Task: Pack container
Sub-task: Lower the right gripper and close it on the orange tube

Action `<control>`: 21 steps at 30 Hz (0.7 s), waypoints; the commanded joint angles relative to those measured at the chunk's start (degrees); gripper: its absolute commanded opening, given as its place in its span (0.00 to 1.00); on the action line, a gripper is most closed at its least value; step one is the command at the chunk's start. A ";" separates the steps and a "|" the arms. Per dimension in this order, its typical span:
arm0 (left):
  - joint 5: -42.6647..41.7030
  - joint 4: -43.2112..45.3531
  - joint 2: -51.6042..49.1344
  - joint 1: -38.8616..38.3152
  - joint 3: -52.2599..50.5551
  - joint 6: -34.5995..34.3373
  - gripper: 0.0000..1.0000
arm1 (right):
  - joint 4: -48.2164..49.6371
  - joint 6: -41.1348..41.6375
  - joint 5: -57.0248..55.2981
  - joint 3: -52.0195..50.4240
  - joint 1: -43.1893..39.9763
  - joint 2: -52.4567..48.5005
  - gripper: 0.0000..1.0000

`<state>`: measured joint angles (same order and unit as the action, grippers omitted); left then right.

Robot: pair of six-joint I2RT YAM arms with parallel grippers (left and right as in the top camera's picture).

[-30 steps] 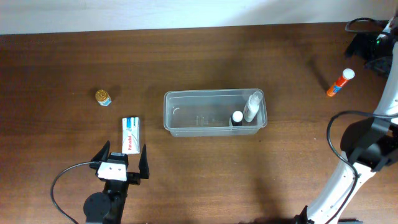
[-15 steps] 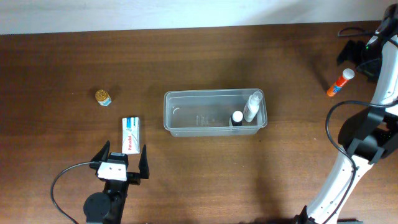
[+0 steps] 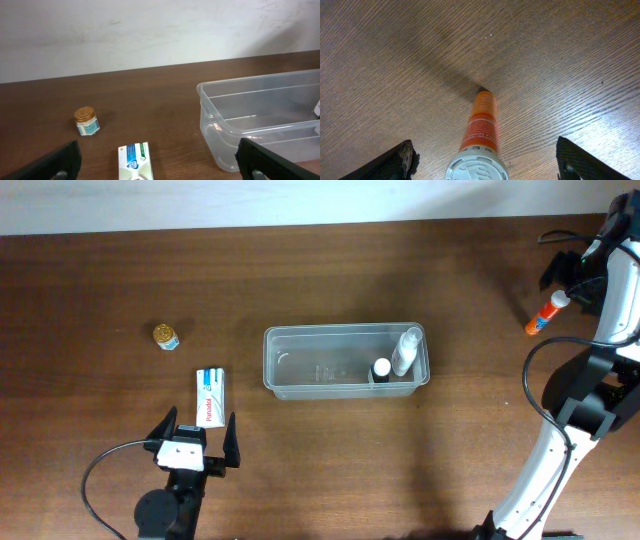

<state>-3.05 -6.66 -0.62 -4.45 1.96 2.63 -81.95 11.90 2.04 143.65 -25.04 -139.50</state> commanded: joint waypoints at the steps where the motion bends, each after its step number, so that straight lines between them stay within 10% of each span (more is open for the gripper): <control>1: -0.61 0.04 0.28 0.26 -0.35 0.92 0.99 | 0.63 -0.11 0.31 -0.55 0.24 -0.72 0.82; 15: -0.61 0.04 0.28 0.26 -0.35 0.92 0.99 | 5.16 -0.09 0.33 -6.54 0.20 -0.72 0.82; 21: -0.61 0.04 0.28 0.26 -0.35 0.92 0.99 | 5.75 -0.09 0.33 -6.51 0.20 -0.72 0.61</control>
<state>-3.05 -6.66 -0.62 -4.45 1.96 2.63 -76.34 11.94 2.09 137.45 -25.04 -139.85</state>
